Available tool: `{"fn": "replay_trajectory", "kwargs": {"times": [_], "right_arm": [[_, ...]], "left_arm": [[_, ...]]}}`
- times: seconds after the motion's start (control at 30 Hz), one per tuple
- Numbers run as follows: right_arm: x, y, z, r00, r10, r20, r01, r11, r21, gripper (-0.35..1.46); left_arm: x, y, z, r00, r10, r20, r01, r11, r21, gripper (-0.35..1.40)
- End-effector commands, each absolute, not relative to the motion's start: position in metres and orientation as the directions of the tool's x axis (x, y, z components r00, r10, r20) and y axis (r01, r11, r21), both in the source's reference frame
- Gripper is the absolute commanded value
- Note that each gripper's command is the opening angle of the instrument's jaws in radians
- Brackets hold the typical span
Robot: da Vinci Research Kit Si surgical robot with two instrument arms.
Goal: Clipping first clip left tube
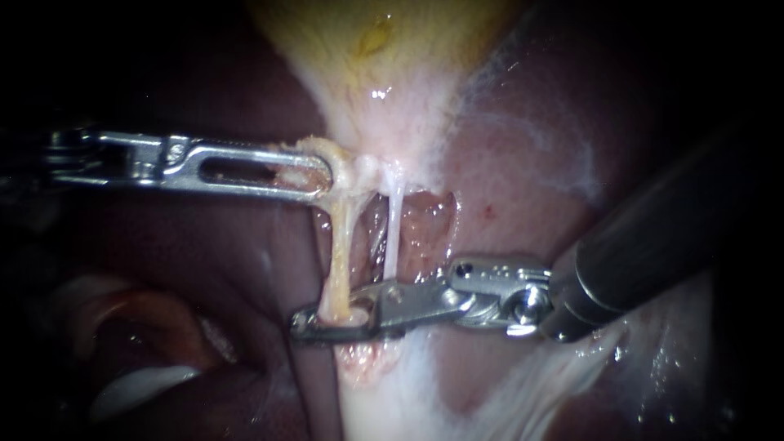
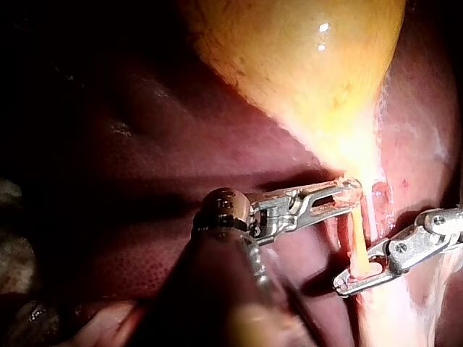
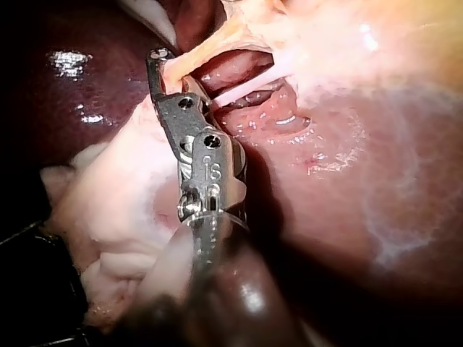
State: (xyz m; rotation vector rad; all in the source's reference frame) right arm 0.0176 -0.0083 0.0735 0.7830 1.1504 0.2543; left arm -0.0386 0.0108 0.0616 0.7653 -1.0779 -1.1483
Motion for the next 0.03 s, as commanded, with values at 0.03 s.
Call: {"fn": "replay_trajectory", "kwargs": {"times": [0.03], "right_arm": [[0.0176,-0.0083,0.0736,0.414,0.558,-0.719,0.203,0.714,0.67,-0.35]], "left_arm": [[-0.0385,0.0109,0.0617,0.046,-0.962,0.268,0.327,0.268,0.906,-0.35]]}}
